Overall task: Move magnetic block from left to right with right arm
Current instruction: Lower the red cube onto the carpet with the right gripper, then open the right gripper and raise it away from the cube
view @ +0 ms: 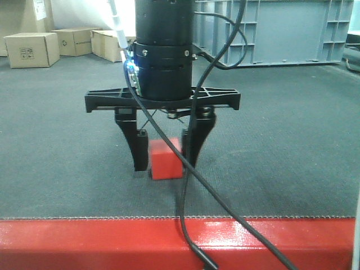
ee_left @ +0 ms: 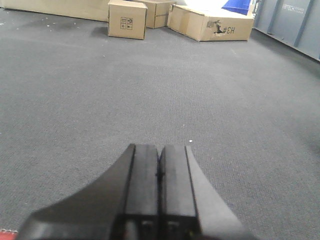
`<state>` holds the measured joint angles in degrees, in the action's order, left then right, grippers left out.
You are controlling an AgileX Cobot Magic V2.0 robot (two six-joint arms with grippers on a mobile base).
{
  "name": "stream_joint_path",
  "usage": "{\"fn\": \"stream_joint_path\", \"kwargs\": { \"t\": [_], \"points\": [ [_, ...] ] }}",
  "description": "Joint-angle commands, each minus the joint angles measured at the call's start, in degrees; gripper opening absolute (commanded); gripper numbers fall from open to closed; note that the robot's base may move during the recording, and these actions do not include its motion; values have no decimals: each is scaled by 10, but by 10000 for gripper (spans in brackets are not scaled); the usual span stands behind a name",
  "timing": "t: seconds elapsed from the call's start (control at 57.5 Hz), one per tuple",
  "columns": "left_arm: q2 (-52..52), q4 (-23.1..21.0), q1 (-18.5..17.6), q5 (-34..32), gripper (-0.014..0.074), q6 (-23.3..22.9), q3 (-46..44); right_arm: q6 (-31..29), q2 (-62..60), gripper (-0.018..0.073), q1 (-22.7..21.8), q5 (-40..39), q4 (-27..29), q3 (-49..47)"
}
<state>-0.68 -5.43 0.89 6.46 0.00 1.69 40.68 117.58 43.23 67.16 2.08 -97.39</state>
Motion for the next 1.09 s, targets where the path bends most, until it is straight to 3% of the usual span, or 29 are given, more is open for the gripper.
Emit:
{"fn": "stream_joint_path", "kwargs": {
  "t": [0.0,0.313,0.608,0.782,0.956,1.077],
  "points": [
    [-6,-4,0,-50,-126,0,5,4,-35,554,-1,2,-10,-19],
    [-6,-4,0,-50,-126,0,5,-11,-77,553,-1,-12,-34,-19],
    [-6,-4,0,-50,-126,0,5,-130,-188,529,-8,-76,-99,50],
    [-6,-4,0,-50,-126,0,5,-212,-287,311,-37,-142,-102,156],
    [-6,-4,0,-50,-126,0,5,-278,-391,27,-111,-220,-87,287],
    [-6,-4,0,-50,-126,0,5,-343,-469,34,-177,-308,-62,378]
  ]
}}
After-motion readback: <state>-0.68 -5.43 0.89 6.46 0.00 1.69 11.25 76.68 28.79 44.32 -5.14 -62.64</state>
